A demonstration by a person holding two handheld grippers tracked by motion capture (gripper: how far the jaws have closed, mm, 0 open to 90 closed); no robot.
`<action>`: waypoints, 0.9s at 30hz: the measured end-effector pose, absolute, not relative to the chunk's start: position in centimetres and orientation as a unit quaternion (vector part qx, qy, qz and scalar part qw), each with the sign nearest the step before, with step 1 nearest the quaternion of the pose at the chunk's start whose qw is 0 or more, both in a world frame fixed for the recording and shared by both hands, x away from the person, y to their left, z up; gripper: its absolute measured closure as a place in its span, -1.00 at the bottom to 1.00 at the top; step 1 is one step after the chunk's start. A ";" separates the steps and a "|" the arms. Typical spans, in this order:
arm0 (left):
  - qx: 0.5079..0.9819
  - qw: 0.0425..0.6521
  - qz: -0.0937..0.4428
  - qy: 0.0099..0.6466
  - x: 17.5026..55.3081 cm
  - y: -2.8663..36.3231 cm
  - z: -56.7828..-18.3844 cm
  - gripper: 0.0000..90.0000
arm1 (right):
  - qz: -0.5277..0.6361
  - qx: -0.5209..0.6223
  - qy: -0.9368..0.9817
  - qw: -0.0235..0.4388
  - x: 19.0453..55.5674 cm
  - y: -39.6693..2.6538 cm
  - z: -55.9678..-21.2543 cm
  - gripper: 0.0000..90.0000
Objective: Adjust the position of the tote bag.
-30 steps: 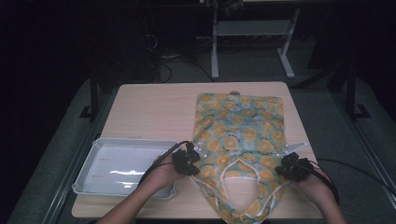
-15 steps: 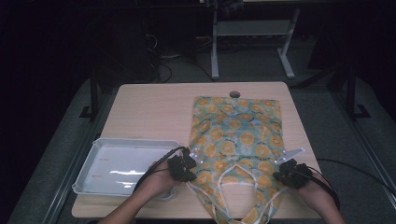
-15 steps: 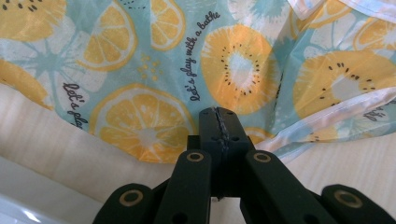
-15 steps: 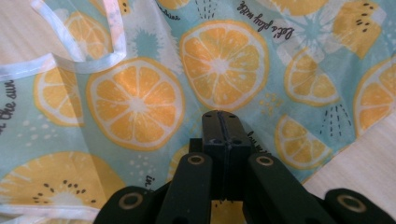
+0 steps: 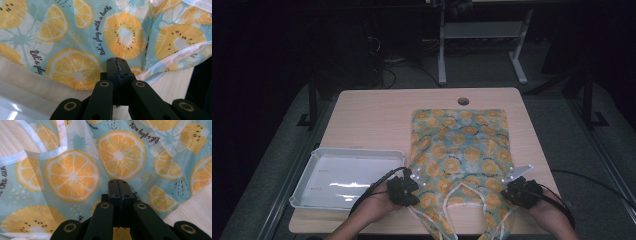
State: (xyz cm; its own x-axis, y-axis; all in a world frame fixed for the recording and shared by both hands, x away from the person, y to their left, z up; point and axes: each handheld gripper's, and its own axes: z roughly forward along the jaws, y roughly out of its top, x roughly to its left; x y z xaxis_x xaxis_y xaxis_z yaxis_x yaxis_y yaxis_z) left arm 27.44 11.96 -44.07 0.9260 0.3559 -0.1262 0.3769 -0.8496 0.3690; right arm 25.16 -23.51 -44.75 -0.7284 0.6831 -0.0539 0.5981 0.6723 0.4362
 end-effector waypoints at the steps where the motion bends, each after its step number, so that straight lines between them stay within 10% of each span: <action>1: 0.961 0.196 -0.029 0.191 27.3 12.1 -44.0 1.00 | 0.199 0.353 0.908 0.107 25.2 -23.5 -44.8 0.99; 19: 0.960 0.218 -0.041 0.170 27.0 13.4 -43.4 1.00 | 0.262 0.323 0.905 0.092 23.1 -24.0 -44.2 0.85; 27: 0.952 0.262 -0.026 0.158 27.4 13.8 -42.9 0.34 | 0.290 0.277 0.912 0.084 23.2 -24.8 -43.4 0.30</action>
